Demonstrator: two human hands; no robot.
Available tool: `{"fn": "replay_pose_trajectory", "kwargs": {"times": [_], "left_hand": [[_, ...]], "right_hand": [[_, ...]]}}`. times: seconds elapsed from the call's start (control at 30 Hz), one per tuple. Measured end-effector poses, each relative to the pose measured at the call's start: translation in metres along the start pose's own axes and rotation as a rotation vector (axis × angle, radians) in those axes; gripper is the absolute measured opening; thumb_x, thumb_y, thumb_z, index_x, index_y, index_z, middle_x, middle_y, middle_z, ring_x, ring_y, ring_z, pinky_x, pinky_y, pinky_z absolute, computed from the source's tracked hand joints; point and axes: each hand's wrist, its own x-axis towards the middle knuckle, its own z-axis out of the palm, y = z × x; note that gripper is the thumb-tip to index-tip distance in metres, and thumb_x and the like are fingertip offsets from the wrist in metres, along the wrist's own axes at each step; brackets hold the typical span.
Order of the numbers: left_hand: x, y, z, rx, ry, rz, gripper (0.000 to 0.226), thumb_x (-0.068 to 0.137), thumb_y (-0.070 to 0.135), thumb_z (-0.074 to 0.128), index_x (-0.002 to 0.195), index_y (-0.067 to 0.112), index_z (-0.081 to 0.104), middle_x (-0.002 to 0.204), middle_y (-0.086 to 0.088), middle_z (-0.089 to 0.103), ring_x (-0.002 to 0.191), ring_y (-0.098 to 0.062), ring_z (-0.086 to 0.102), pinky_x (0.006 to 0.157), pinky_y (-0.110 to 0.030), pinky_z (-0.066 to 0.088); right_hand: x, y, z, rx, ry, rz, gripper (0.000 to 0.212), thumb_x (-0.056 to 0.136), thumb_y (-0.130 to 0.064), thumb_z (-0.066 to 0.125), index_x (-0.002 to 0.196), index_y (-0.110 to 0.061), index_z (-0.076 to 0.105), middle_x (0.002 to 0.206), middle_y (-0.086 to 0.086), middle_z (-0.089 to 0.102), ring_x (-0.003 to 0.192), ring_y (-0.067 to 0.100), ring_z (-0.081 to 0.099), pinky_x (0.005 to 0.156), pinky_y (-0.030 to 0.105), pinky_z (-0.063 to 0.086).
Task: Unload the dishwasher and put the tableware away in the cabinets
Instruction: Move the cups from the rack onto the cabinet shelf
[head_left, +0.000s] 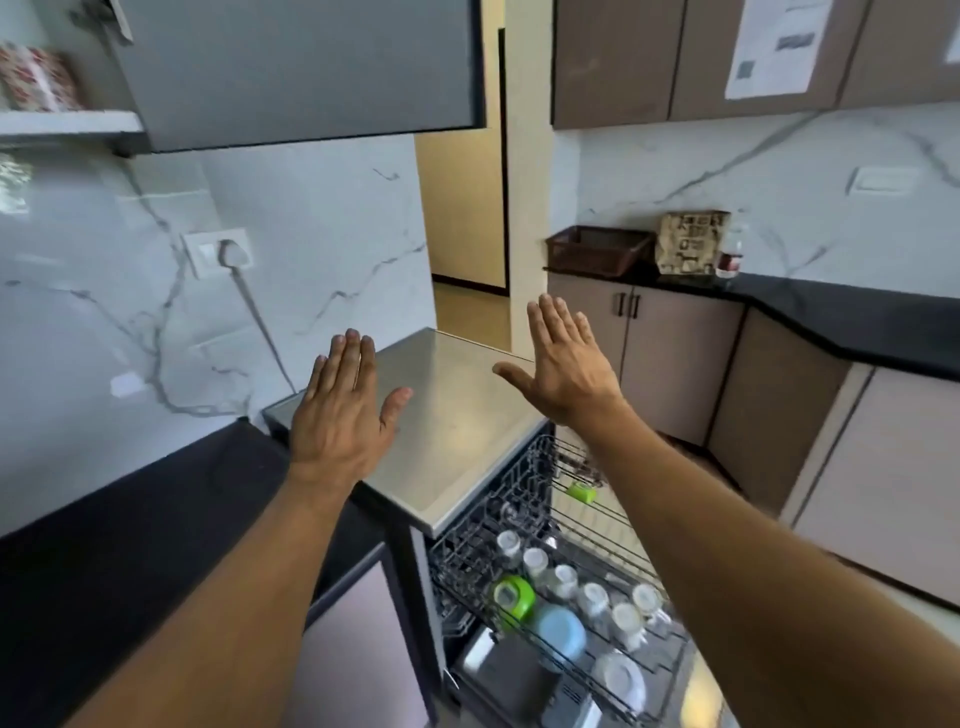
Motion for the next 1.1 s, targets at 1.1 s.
{"fn": "replay_pose_trajectory", "kwargs": {"times": [1.1], "left_hand": [[-0.053, 0.281, 0.257, -0.216, -0.651, 0.407, 0.098, 0.085, 0.078, -0.009, 0.154, 0.009, -0.01, 0.161, -0.01, -0.013, 0.149, -0.025, -0.016, 0.122, -0.039, -0.004]], "right_hand": [[-0.182, 0.254, 0.207, 0.228, -0.466, 0.506, 0.064, 0.104, -0.04, 0.035, 0.157, -0.012, 0.013, 0.164, 0.008, 0.009, 0.152, 0.026, 0.005, 0.124, 0.04, 0.009]]}}
